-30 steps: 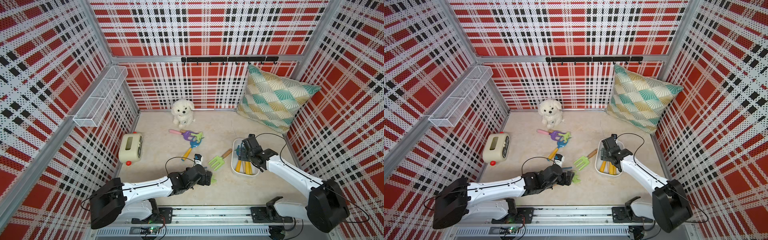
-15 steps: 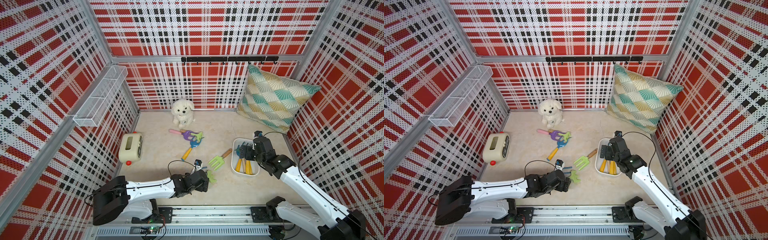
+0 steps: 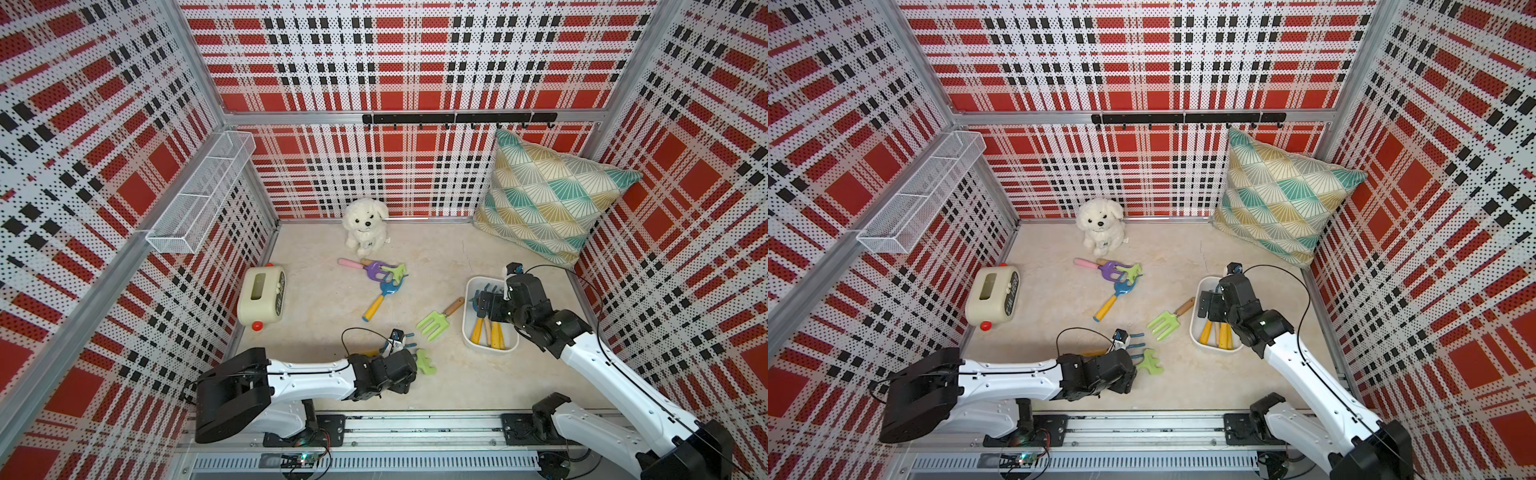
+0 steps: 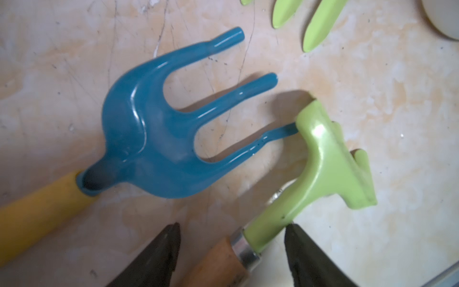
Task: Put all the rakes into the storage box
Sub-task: Pick up the rake at the center of the board.
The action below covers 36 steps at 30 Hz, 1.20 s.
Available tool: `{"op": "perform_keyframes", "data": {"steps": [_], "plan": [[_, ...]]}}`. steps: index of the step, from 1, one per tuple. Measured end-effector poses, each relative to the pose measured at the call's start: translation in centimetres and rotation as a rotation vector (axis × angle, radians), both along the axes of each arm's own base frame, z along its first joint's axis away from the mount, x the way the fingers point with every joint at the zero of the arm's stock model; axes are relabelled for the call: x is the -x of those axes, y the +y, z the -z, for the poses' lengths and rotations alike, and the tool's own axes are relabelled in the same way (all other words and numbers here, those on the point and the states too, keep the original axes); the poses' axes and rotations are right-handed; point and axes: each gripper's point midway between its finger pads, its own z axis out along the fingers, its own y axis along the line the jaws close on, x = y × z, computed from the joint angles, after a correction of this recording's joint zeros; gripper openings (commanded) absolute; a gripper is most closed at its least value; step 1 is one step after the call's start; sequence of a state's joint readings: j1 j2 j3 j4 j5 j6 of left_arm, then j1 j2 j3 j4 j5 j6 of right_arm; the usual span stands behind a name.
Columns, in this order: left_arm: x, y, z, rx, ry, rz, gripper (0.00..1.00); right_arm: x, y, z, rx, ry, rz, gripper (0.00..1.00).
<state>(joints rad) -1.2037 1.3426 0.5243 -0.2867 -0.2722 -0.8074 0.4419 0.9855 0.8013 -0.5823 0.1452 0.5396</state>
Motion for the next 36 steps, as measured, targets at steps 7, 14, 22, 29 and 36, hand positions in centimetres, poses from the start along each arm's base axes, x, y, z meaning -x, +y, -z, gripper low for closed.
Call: {"op": "perform_keyframes", "data": {"steps": [7,14,22,29,36], "plan": [[0.4,0.0,0.1,-0.016,-0.017,0.002,0.64,0.2,0.1,-0.4,-0.013,-0.009,-0.009,1.00],[0.1,0.3,0.4,-0.043,-0.032,-0.004,0.46,0.5,0.2,-0.8,-0.030,-0.026,-0.016,1.00],[-0.8,-1.4,0.4,-0.047,-0.058,0.020,0.18,1.0,0.0,-0.7,-0.034,-0.035,-0.015,1.00],[-1.3,-3.6,0.1,-0.061,-0.053,0.064,0.00,1.5,-0.4,-0.4,-0.039,-0.041,-0.007,1.00],[-3.1,-8.3,-3.7,0.021,-0.087,0.092,0.00,1.5,-1.0,-0.7,-0.053,-0.055,0.047,1.00]]}}
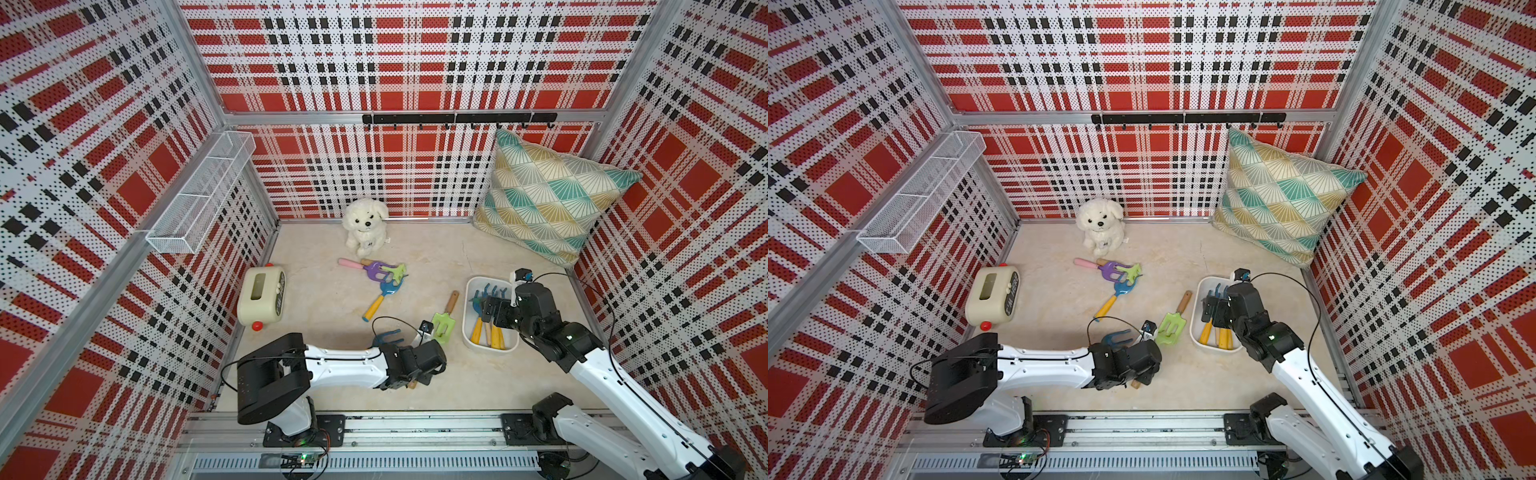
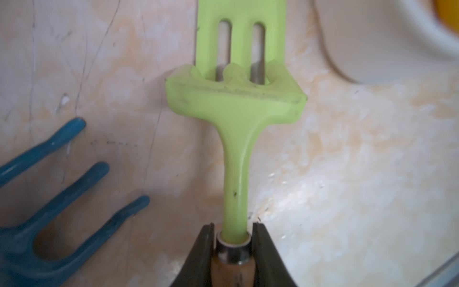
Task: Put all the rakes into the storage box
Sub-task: Pick up the rake at the center of the board, then place the rake in the storage box.
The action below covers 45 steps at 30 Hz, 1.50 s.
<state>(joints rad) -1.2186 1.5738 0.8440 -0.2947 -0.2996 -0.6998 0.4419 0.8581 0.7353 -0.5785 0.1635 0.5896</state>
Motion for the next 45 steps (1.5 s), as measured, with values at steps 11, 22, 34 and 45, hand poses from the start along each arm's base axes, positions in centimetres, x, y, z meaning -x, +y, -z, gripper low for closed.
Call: {"op": "perform_keyframes", "data": {"steps": [11,22,34,45], "plan": [[-2.9,-2.0,-5.8,0.086,-0.080,-0.088,0.00,0.3,-1.6,-0.5,0.012,-0.045,0.075,1.00],[-6.6,-10.5,-13.5,0.389,-0.129,-0.049,0.00,0.2,-3.9,-0.7,0.044,-0.075,0.201,1.00],[-10.8,-16.3,-6.7,0.398,-0.035,-0.028,0.00,1.4,-5.9,-3.0,0.013,-0.170,0.287,1.00],[-10.6,-17.6,-6.1,0.449,-0.001,-0.002,0.71,1.7,-6.0,-3.0,0.011,-0.169,0.287,1.00]]}}
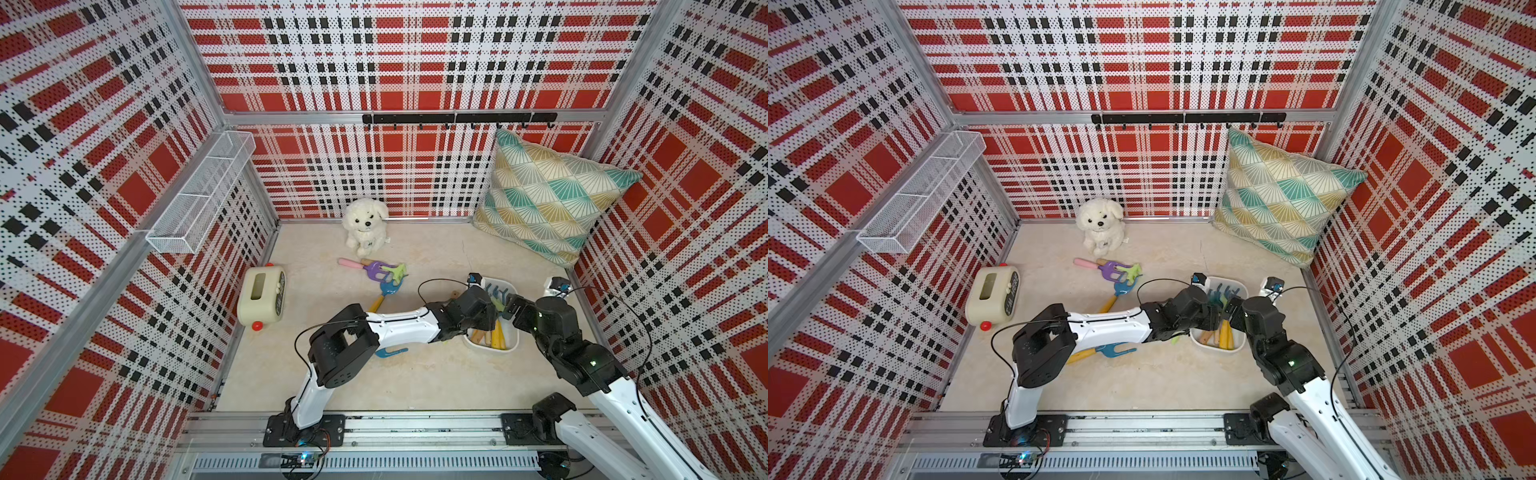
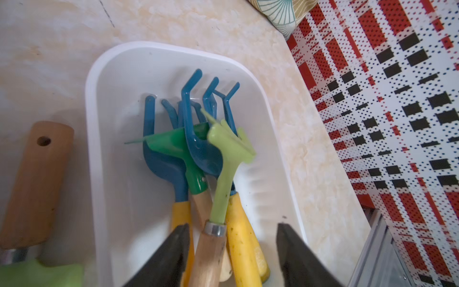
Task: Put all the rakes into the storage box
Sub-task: Place the rake in the storage box, then adjust the rake at the center of the board.
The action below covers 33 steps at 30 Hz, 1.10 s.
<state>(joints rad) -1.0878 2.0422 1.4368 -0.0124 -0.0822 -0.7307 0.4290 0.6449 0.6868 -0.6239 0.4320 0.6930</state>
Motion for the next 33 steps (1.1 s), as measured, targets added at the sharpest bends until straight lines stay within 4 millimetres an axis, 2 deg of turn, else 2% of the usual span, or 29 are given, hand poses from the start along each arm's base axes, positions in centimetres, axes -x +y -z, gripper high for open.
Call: {"op": "perform_keyframes", "data": {"steps": [5,9,13,15,18,21,25,28,33], "plan": [[0.3,1.3,-0.6,0.009,-0.003,-0.006,0.79,0.0,0.1,0.0,-0.002,0.001,-0.004,1.00],[0.8,4.0,-2.1,0.013,-0.023,-0.027,0.86,0.0,0.3,0.0,-0.009,0.004,-0.017,1.00],[1.0,8.3,-4.3,0.026,-0.059,-0.076,0.94,0.1,1.3,0.2,-0.020,0.014,-0.078,1.00],[0.8,11.1,-5.1,0.027,-0.078,-0.114,0.99,0.2,2.4,0.4,-0.036,0.015,-0.143,1.00],[0.6,16.1,-5.3,0.016,-0.094,-0.194,0.99,0.6,4.5,1.2,-0.073,0.023,-0.268,1.00],[0.6,21.4,-3.9,-0.013,-0.087,-0.278,0.99,1.2,6.8,2.5,-0.122,0.045,-0.391,0.97],[1.2,28.0,-1.1,-0.064,-0.051,-0.388,0.99,2.2,9.3,4.1,-0.188,0.086,-0.533,0.94],[1.6,32.1,0.9,-0.094,-0.014,-0.471,0.99,2.9,10.6,5.0,-0.213,0.116,-0.602,0.94],[1.9,36.9,3.7,-0.128,0.046,-0.587,0.99,3.8,12.3,5.3,-0.222,0.133,-0.683,0.95]]}}
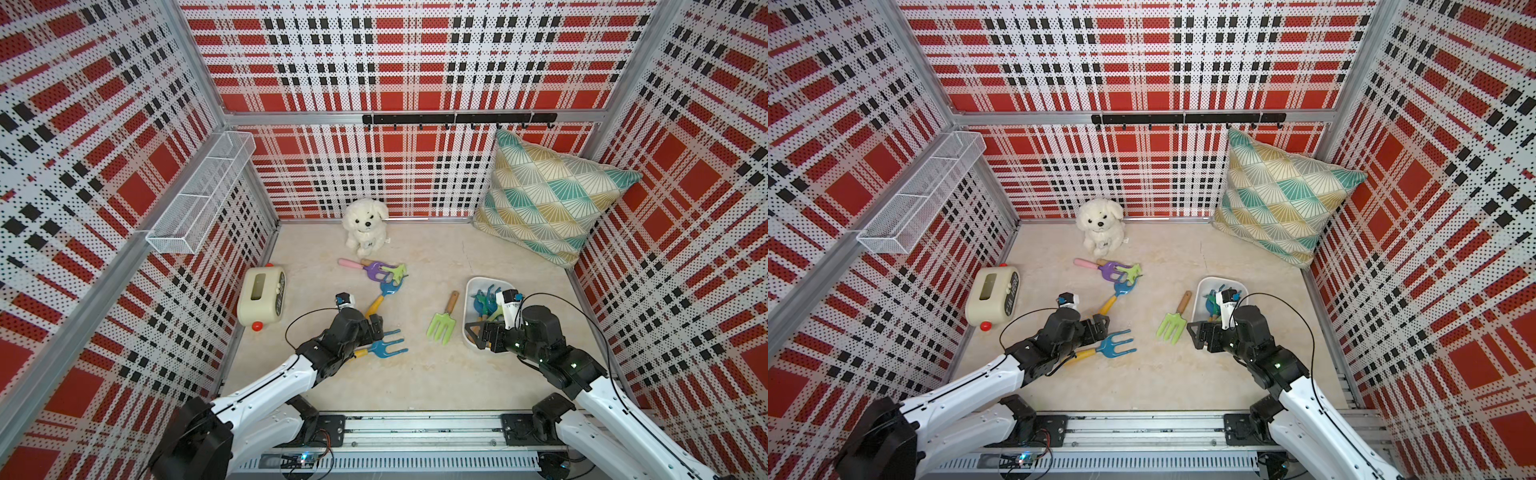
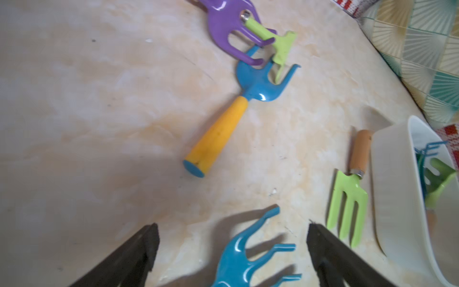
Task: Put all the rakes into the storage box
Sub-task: Adjust the rake at the center of the board, then pick up the rake at the center of the board.
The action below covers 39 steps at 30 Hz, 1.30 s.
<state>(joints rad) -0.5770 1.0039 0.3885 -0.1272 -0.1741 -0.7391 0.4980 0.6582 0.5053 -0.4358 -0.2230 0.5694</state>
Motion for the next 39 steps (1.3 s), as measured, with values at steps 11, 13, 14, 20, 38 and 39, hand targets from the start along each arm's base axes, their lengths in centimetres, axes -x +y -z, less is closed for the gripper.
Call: {"op": "perform_keyframes", "data": {"steps": [11,13,14,20,38,39], "plan": [[2.8,-1.1,4.6,-0.039,0.148,0.081,0.99,0.4,1.0,0.4,0.017,0.003,-0.034,0.96],[3.8,-2.7,4.6,-0.030,0.148,0.131,0.99,0.4,1.0,0.4,0.019,0.001,-0.034,0.96],[4.4,-3.5,4.6,-0.026,0.148,0.155,0.99,0.4,0.9,0.3,0.018,-0.002,-0.032,0.96],[7.4,-7.0,4.5,0.002,0.151,0.234,0.99,0.4,0.7,-0.3,0.011,-0.025,-0.024,0.96],[11.9,-8.1,5.9,-0.268,0.198,0.224,0.99,0.4,0.5,-0.9,0.002,-0.051,-0.013,0.96],[12.2,-7.9,6.0,-0.279,0.202,0.223,0.99,0.4,0.5,-0.9,0.003,-0.050,-0.013,0.97]]}}
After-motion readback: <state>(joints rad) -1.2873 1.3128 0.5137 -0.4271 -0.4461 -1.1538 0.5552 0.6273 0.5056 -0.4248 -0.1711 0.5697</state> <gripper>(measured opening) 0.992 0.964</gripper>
